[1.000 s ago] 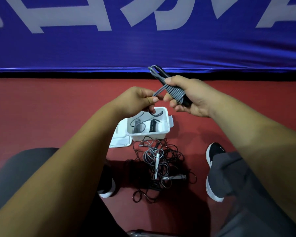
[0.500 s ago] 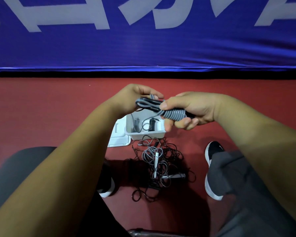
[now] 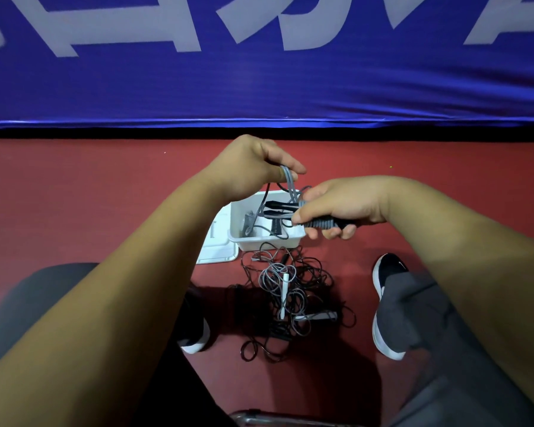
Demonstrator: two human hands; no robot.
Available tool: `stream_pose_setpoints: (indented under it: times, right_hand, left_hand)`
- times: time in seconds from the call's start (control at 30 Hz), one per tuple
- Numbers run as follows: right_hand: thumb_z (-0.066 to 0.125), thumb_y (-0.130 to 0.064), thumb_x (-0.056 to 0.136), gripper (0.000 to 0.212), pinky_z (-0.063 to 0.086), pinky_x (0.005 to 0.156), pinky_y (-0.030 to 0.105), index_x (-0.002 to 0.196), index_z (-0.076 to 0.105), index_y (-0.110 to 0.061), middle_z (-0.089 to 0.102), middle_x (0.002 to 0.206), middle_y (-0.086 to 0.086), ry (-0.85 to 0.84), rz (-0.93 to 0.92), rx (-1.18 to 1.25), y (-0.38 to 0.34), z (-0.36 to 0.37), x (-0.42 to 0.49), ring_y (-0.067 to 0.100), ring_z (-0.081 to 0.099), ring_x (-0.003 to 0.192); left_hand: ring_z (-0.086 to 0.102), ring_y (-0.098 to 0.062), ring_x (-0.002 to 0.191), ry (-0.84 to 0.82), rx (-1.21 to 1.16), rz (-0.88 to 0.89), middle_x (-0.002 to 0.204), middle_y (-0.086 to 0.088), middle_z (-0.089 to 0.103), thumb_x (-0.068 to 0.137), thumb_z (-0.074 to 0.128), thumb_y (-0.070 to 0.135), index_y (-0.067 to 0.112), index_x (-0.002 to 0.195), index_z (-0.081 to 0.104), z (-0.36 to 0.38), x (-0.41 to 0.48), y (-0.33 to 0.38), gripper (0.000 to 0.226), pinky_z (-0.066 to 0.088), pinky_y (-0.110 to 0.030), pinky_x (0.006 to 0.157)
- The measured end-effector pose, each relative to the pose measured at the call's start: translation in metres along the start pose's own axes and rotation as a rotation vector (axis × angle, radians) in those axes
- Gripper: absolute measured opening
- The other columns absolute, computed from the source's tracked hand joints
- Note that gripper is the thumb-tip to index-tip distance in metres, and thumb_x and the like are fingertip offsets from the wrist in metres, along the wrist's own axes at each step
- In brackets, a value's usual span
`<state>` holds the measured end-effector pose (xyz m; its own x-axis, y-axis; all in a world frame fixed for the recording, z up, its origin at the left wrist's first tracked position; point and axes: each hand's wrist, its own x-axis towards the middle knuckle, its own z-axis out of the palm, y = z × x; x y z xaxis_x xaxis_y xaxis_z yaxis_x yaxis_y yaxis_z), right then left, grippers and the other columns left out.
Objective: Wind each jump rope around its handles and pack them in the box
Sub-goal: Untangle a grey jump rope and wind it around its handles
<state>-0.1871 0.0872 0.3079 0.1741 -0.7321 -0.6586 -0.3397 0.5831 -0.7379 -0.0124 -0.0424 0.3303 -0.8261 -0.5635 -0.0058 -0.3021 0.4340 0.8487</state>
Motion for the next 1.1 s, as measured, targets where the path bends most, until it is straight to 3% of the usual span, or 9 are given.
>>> stream_pose_setpoints:
  times: [0.23, 0.37, 0.5, 0.6, 0.67, 0.77, 0.83, 0.97, 1.1]
  right_hand:
    - [0.068, -0.021, 0.1, 0.029, 0.031, 0.045, 0.021, 0.119, 0.059, -0.001, 0.079, 0.097, 0.014, 0.227, 0.013, -0.005, 0.0, -0.009, 0.011, 0.015, 0.047, 0.052]
    - [0.067, -0.026, 0.099, 0.023, 0.034, 0.047, 0.022, 0.112, 0.063, -0.006, 0.075, 0.088, 0.009, 0.391, 0.031, 0.017, 0.003, -0.013, 0.017, 0.016, 0.048, 0.053]
    - [0.064, -0.025, 0.099, 0.014, 0.03, 0.045, 0.02, 0.104, 0.061, -0.012, 0.067, 0.091, 0.006, 0.443, 0.029, 0.099, 0.003, -0.012, 0.017, 0.013, 0.047, 0.056]
    - [0.064, -0.026, 0.1, 0.016, 0.028, 0.045, 0.02, 0.102, 0.06, -0.011, 0.065, 0.093, 0.005, 0.481, -0.015, 0.17, -0.001, -0.011, 0.017, 0.012, 0.047, 0.056]
    - [0.065, -0.026, 0.1, 0.017, 0.025, 0.044, 0.019, 0.104, 0.059, -0.011, 0.064, 0.092, 0.005, 0.492, -0.064, 0.272, -0.006, -0.01, 0.017, 0.011, 0.047, 0.053]
    - [0.068, -0.031, 0.099, 0.02, 0.021, 0.044, 0.018, 0.107, 0.059, -0.014, 0.062, 0.09, 0.004, 0.479, -0.131, 0.428, -0.013, -0.008, 0.015, 0.011, 0.043, 0.052]
    - [0.071, -0.049, 0.096, 0.035, 0.022, 0.044, 0.017, 0.105, 0.062, -0.016, 0.063, 0.089, 0.004, 0.491, -0.157, 0.489, -0.017, -0.008, 0.013, 0.011, 0.043, 0.052]
    - [0.059, -0.08, 0.09, 0.065, 0.023, 0.044, 0.017, 0.104, 0.064, -0.017, 0.065, 0.085, 0.002, 0.547, -0.178, 0.594, -0.02, -0.012, 0.009, 0.01, 0.045, 0.05]
    - [0.051, -0.084, 0.092, 0.066, 0.022, 0.041, 0.016, 0.101, 0.063, -0.019, 0.064, 0.082, 0.0, 0.55, -0.179, 0.642, -0.02, -0.015, 0.009, 0.008, 0.044, 0.049]
  left_hand:
    - [0.068, -0.007, 0.084, 0.005, 0.222, 0.081, 0.095, 0.006, 0.069, 0.089, 0.082, 0.016, 0.029, 0.099, 0.085, -0.007, -0.003, 0.007, 0.016, 0.053, -0.02, 0.077]
    - [0.064, -0.004, 0.083, -0.091, 0.402, 0.083, 0.094, 0.01, 0.066, 0.092, 0.079, 0.022, 0.032, 0.109, 0.083, -0.01, -0.005, 0.006, 0.02, 0.046, -0.018, 0.071]
    - [0.068, -0.019, 0.075, -0.102, 0.353, -0.019, 0.092, 0.006, 0.072, 0.093, 0.077, 0.025, 0.033, 0.106, 0.082, -0.008, -0.007, 0.0, 0.016, 0.054, -0.032, 0.067]
    - [0.071, -0.017, 0.066, -0.061, 0.45, -0.14, 0.079, -0.001, 0.074, 0.09, 0.081, 0.028, 0.023, 0.091, 0.078, -0.003, -0.006, -0.006, 0.006, 0.052, -0.031, 0.061]
    - [0.071, -0.016, 0.058, -0.081, 0.529, -0.192, 0.073, -0.004, 0.072, 0.095, 0.073, 0.032, 0.017, 0.087, 0.072, 0.002, -0.005, -0.011, 0.017, 0.056, -0.032, 0.059]
    - [0.068, -0.018, 0.047, -0.08, 0.396, -0.296, 0.065, -0.009, 0.065, 0.107, 0.052, 0.032, 0.016, 0.095, 0.069, 0.009, -0.005, -0.011, 0.026, 0.053, -0.029, 0.048]
    - [0.064, -0.022, 0.043, -0.057, 0.167, -0.338, 0.063, -0.012, 0.062, 0.111, 0.045, 0.03, 0.01, 0.102, 0.064, 0.014, -0.005, -0.011, 0.029, 0.052, -0.03, 0.044]
    - [0.048, -0.02, 0.054, 0.036, -0.097, -0.161, 0.069, -0.004, 0.059, 0.111, 0.046, 0.03, 0.012, 0.099, 0.061, 0.017, -0.004, -0.011, 0.026, 0.045, -0.034, 0.053]
    - [0.038, -0.019, 0.064, 0.001, -0.229, -0.054, 0.07, -0.004, 0.044, 0.112, 0.039, 0.044, 0.011, 0.103, 0.06, 0.013, -0.005, -0.008, 0.041, 0.035, -0.034, 0.061]
